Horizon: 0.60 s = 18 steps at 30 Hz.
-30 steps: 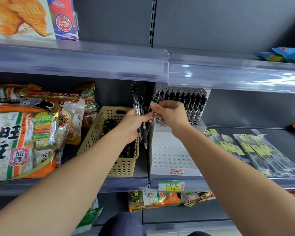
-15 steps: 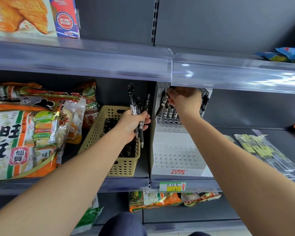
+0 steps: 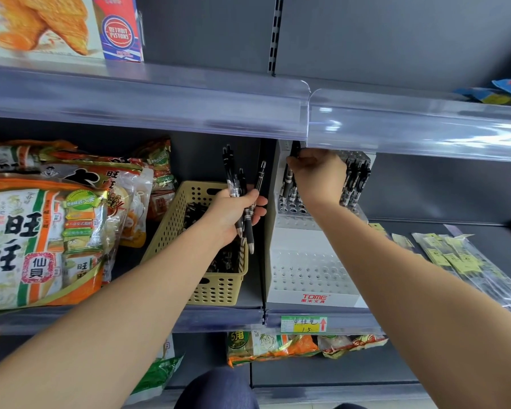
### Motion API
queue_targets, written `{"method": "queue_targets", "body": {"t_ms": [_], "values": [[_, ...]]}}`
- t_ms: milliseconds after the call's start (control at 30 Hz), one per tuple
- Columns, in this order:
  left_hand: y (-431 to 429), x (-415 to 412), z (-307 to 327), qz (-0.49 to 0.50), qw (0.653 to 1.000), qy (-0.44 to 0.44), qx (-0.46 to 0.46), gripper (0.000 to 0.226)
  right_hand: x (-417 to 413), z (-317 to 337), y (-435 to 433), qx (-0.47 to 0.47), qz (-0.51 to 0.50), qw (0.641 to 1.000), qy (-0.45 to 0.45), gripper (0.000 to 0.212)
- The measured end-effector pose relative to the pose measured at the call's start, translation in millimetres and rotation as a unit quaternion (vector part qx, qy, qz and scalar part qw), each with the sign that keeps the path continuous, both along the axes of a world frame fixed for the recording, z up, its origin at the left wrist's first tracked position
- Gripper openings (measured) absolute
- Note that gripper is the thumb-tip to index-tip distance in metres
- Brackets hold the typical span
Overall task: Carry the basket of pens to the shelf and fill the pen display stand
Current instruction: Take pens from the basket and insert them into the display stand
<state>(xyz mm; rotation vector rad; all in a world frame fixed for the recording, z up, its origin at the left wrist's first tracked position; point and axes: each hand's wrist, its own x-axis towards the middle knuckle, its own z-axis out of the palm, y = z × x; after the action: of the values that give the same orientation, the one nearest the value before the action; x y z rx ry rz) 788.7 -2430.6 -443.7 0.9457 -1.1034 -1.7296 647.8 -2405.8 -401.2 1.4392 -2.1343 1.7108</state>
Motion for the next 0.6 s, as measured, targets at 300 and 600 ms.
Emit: {"method": "queue_targets", "body": {"t_ms": [300, 600], "values": [[3, 5, 4, -0.005, 1.000, -0.004, 0.002, 0.008, -2, -15, 3, 0.103, -0.017, 0.994, 0.028, 0.019], [2, 8, 3, 0.000, 1.000, -0.006, 0.004, 0.018, -1, -14, 0, 0.149, -0.033, 0.985, 0.081, 0.026]]}}
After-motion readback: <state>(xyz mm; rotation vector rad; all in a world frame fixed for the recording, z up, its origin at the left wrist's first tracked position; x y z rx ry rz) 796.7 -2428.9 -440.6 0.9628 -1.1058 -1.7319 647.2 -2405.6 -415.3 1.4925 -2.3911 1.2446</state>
